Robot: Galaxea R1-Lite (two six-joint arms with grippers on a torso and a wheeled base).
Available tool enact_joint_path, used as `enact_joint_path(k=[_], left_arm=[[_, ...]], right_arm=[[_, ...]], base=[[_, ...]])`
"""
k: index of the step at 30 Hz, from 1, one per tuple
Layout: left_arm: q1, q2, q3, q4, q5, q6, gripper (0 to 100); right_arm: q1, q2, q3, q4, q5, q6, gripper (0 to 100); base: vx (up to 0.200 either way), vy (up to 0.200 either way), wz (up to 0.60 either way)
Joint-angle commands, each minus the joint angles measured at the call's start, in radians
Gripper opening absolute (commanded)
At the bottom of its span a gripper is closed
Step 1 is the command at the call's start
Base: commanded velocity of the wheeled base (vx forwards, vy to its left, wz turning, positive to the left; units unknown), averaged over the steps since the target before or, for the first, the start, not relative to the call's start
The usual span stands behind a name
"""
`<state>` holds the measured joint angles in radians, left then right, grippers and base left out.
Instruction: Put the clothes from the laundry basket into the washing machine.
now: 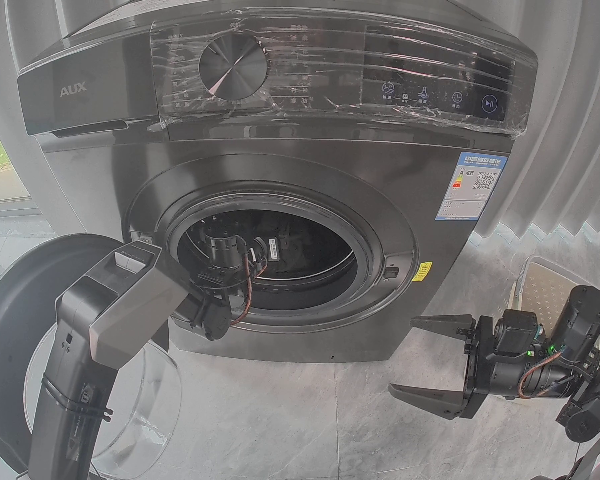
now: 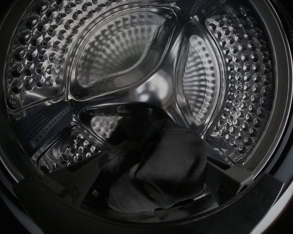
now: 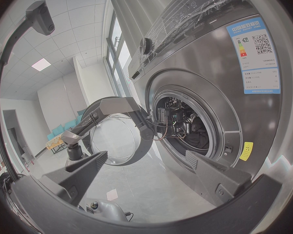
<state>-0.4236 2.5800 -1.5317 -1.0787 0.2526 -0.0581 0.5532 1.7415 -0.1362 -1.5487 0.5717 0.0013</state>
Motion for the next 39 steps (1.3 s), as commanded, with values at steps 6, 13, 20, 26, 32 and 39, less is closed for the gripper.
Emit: enact_joint_path(k=[6, 13, 20, 26, 32, 39], left_arm=[[-0.003, -0.032, 0.179, 0.08, 0.01, -0.002, 100], [-0.004, -0.075, 0.188, 0.174, 0.013, -0.109, 100], [-0.014, -0.138, 0.18, 0.264, 0.013, -0.233, 100], [-0.021, -0.202, 0.237, 0.298, 0.013, -0.273, 100], [-0.057, -0.29, 0.355, 0.289, 0.011, -0.275, 100], [-0.129, -0.373, 0.53, 0.26, 0.01, -0.267, 100]], right_arm=[[0.001, -0.01, -0.002, -0.001, 0.0, -0.001, 100], [0.001, -0.01, 0.0, -0.001, 0.0, -0.001, 100], [0.001, -0.01, 0.0, -0.001, 0.0, -0.001, 100], [0.001, -0.01, 0.0, -0.001, 0.0, -0.001, 100], [0.001, -0.01, 0.0, -0.001, 0.0, -0.001, 100], [0.002, -0.011, 0.0, -0.001, 0.0, -0.001, 100]], base=[[0.0, 0.0, 0.0], [0.0, 0.0, 0.0], [0.0, 0.0, 0.0], [0.0, 0.0, 0.0], [0.0, 0.0, 0.0], [0.0, 0.0, 0.0]])
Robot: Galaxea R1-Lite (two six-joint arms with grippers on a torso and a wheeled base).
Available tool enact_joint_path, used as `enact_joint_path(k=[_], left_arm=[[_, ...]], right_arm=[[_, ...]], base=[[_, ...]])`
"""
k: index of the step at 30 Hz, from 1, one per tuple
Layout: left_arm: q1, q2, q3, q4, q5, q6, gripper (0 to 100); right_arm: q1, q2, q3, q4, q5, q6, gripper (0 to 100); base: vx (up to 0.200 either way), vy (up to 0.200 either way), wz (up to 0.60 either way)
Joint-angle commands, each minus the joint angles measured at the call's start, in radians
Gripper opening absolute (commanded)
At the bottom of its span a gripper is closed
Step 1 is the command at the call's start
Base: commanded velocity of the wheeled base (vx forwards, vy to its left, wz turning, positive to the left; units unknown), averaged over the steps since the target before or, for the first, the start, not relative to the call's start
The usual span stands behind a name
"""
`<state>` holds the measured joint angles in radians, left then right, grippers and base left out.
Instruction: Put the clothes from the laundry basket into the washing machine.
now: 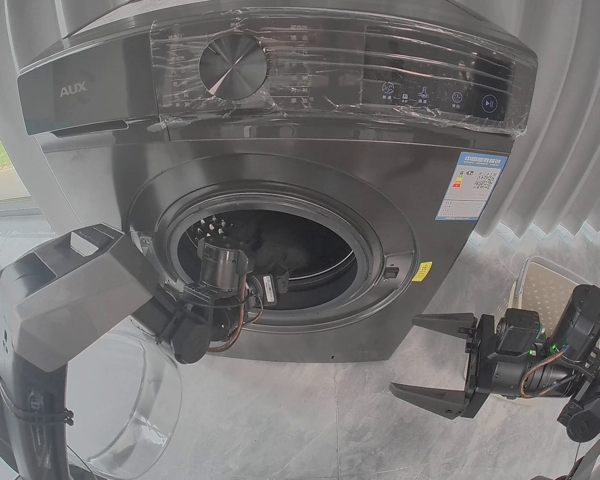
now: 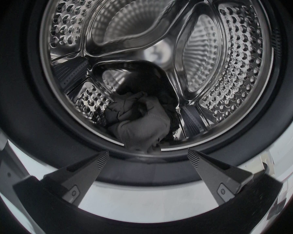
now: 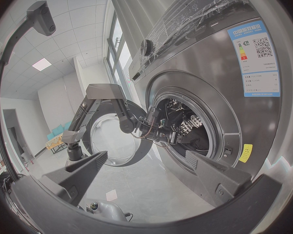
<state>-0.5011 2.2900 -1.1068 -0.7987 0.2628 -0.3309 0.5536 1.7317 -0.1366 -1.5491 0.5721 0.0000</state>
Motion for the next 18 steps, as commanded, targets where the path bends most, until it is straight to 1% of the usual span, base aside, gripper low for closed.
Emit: enact_joint_path(k=[1, 5, 9, 10, 11, 14, 15, 16, 17, 18], left_arm=[[-0.065, -0.098, 0.142, -0.025, -0.002, 0.007, 100], [-0.113, -0.129, 0.232, -0.048, -0.004, 0.01, 100], [-0.145, -0.159, 0.309, -0.074, -0.004, 0.032, 100], [-0.16, -0.179, 0.351, -0.097, -0.004, 0.046, 100], [-0.169, -0.195, 0.374, -0.112, -0.004, 0.052, 100], [-0.195, -0.276, 0.452, -0.155, -0.007, 0.067, 100], [-0.214, -0.311, 0.482, -0.171, -0.008, 0.072, 100], [-0.235, -0.354, 0.513, -0.188, -0.008, 0.072, 100], [-0.238, -0.36, 0.518, -0.191, -0.008, 0.072, 100], [-0.277, -0.442, 0.564, -0.229, -0.008, 0.062, 100]], right_arm=[[0.002, -0.001, 0.0, 0.0, 0.0, 0.0, 100], [0.002, -0.001, 0.0, 0.0, 0.0, 0.0, 100], [0.002, -0.001, 0.0, 0.0, 0.0, -0.002, 100], [0.002, -0.001, 0.0, 0.0, 0.0, -0.002, 100], [0.002, -0.003, 0.0, 0.0, 0.0, 0.0, 100], [0.002, -0.011, 0.0, 0.0, 0.0, 0.0, 100], [0.002, -0.015, 0.0, 0.0, 0.0, 0.0, 100], [0.002, -0.02, 0.0, 0.0, 0.0, 0.0, 100], [0.002, -0.02, 0.0, 0.0, 0.0, 0.0, 100], [0.0, -0.032, 0.0, 0.0, 0.0, -0.002, 100]], base=[[0.0, 0.0, 0.0], [0.0, 0.0, 0.0], [0.0, 0.0, 0.0], [0.0, 0.0, 0.0], [0.0, 0.0, 0.0], [0.0, 0.0, 0.0], [0.0, 0.0, 0.0], [0.0, 0.0, 0.0], [0.0, 0.0, 0.0], [0.0, 0.0, 0.0]])
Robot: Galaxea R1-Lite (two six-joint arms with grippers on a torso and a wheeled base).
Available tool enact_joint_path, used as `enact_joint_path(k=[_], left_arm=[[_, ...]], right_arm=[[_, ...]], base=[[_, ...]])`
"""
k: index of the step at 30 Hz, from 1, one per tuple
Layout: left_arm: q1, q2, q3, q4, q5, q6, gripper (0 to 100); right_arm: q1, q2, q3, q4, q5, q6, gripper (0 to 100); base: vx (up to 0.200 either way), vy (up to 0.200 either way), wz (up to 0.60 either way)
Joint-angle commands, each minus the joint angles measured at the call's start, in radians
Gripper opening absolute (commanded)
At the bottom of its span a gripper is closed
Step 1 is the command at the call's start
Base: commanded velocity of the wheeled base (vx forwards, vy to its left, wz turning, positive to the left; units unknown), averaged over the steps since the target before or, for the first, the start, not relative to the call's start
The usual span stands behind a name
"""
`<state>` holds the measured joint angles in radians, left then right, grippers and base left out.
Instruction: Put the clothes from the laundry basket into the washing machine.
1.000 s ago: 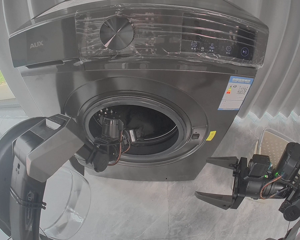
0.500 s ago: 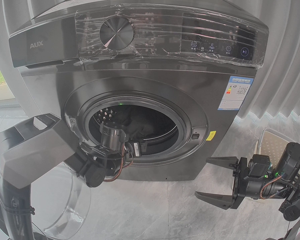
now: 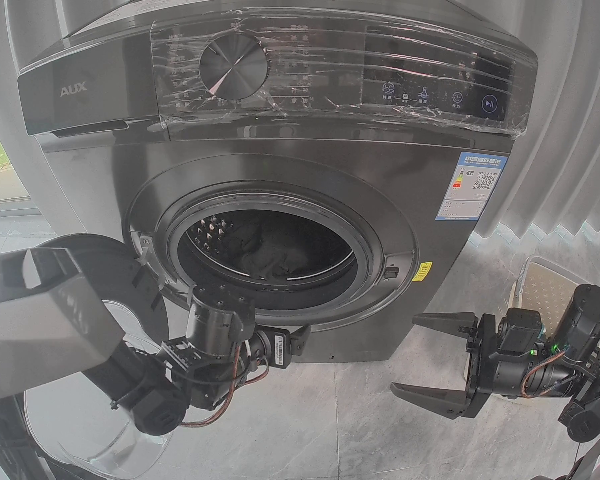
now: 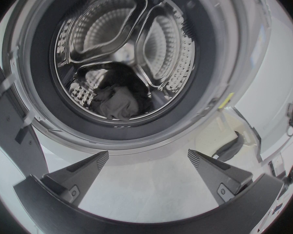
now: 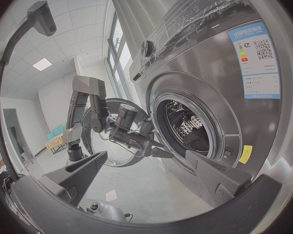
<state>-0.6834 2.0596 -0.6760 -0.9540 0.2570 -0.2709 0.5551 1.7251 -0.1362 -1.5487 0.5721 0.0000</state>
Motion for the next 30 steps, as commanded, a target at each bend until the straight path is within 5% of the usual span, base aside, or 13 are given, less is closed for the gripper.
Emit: enact_joint_path(k=[1, 7, 10, 14, 19, 23, 30], left_arm=[[-0.12, -0.263, 0.164, -0.097, -0.002, 0.001, 100], [-0.196, -0.515, 0.292, -0.18, 0.008, -0.007, 100], [-0.216, -0.708, 0.418, -0.17, 0.008, -0.002, 100], [-0.199, -0.803, 0.503, -0.167, 0.013, -0.002, 100], [-0.093, -0.969, 0.57, -0.146, 0.05, 0.012, 100], [0.008, -1.095, 0.621, -0.095, 0.059, 0.05, 100], [0.157, -1.3, 0.627, 0.069, 0.054, 0.07, 100]], right_arm=[[0.0, -0.038, -0.002, -0.002, 0.0, -0.002, 100], [-0.011, -0.187, -0.008, 0.002, -0.04, 0.0, 100], [-0.007, -0.292, -0.006, 0.01, -0.123, 0.008, 100], [-0.017, -0.352, -0.006, 0.015, -0.17, 0.006, 100], [-0.121, -0.453, -0.006, 0.09, -0.233, 0.011, 100], [-0.215, -0.532, 0.015, 0.121, -0.236, 0.011, 100], [-0.357, -0.713, 0.095, 0.2, -0.235, 0.005, 100]], base=[[0.0, 0.0, 0.0], [0.0, 0.0, 0.0], [0.0, 0.0, 0.0], [0.0, 0.0, 0.0], [0.0, 0.0, 0.0], [0.0, 0.0, 0.0], [0.0, 0.0, 0.0]])
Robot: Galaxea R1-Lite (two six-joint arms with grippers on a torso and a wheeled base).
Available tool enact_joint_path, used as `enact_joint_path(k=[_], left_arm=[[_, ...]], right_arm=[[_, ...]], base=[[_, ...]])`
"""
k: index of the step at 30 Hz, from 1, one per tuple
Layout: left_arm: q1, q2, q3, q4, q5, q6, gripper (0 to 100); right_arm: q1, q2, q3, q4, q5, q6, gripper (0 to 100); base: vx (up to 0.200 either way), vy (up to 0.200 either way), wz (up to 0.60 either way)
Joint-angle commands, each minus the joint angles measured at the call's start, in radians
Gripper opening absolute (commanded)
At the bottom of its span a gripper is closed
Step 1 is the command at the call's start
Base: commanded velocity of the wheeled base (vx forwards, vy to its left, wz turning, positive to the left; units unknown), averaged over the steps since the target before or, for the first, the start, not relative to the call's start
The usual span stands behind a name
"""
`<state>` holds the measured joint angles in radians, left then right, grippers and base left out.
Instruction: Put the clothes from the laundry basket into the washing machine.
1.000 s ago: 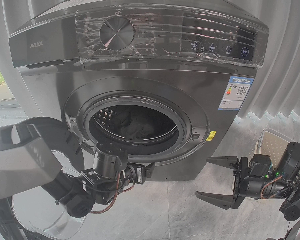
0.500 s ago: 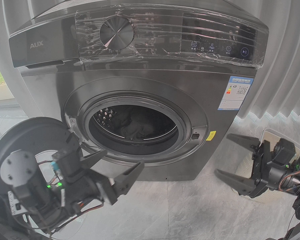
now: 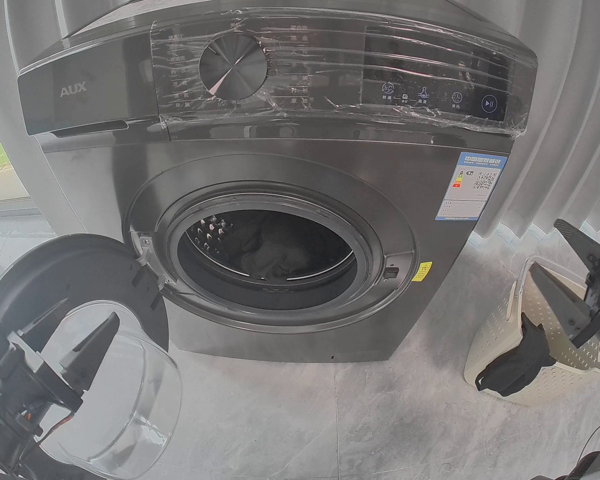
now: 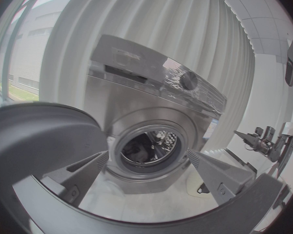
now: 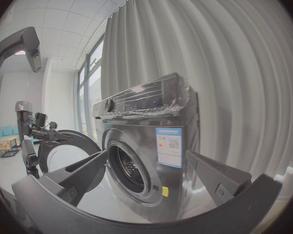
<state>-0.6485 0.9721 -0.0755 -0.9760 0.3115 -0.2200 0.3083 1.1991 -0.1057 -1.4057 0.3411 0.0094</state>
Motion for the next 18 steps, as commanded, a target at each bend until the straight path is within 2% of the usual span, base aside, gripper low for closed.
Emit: enact_joint_path(k=[1, 5, 8, 9, 10, 13, 15, 18], left_arm=[[0.139, -0.25, 0.028, 0.117, -0.002, 0.025, 100], [0.227, -0.382, 0.046, 0.212, -0.011, 0.033, 100], [0.268, -0.466, 0.04, 0.296, -0.037, 0.05, 100], [0.27, -0.471, 0.039, 0.303, -0.037, 0.051, 100], [0.3, -0.515, 0.023, 0.358, -0.046, 0.062, 100], [0.336, -0.572, 0.002, 0.462, -0.066, 0.073, 100], [0.339, -0.598, 0.002, 0.516, -0.084, 0.08, 100], [0.342, -0.635, 0.008, 0.569, -0.107, 0.082, 100]], right_arm=[[-0.12, -0.23, 0.072, 0.082, -0.005, -0.006, 100], [-0.153, -0.411, 0.077, 0.223, -0.008, -0.006, 100], [-0.189, -0.572, 0.081, 0.386, -0.002, -0.006, 100], [-0.19, -0.581, 0.083, 0.396, -0.002, -0.006, 100], [-0.201, -0.699, 0.075, 0.538, -0.001, -0.003, 100], [-0.201, -0.894, 0.041, 0.792, -0.002, 0.001, 100], [-0.202, -0.991, 0.015, 0.936, -0.002, 0.001, 100], [-0.204, -1.099, 0.001, 1.084, -0.001, 0.001, 100]], base=[[0.0, 0.0, 0.0], [0.0, 0.0, 0.0], [0.0, 0.0, 0.0], [0.0, 0.0, 0.0], [0.0, 0.0, 0.0], [0.0, 0.0, 0.0], [0.0, 0.0, 0.0], [0.0, 0.0, 0.0]])
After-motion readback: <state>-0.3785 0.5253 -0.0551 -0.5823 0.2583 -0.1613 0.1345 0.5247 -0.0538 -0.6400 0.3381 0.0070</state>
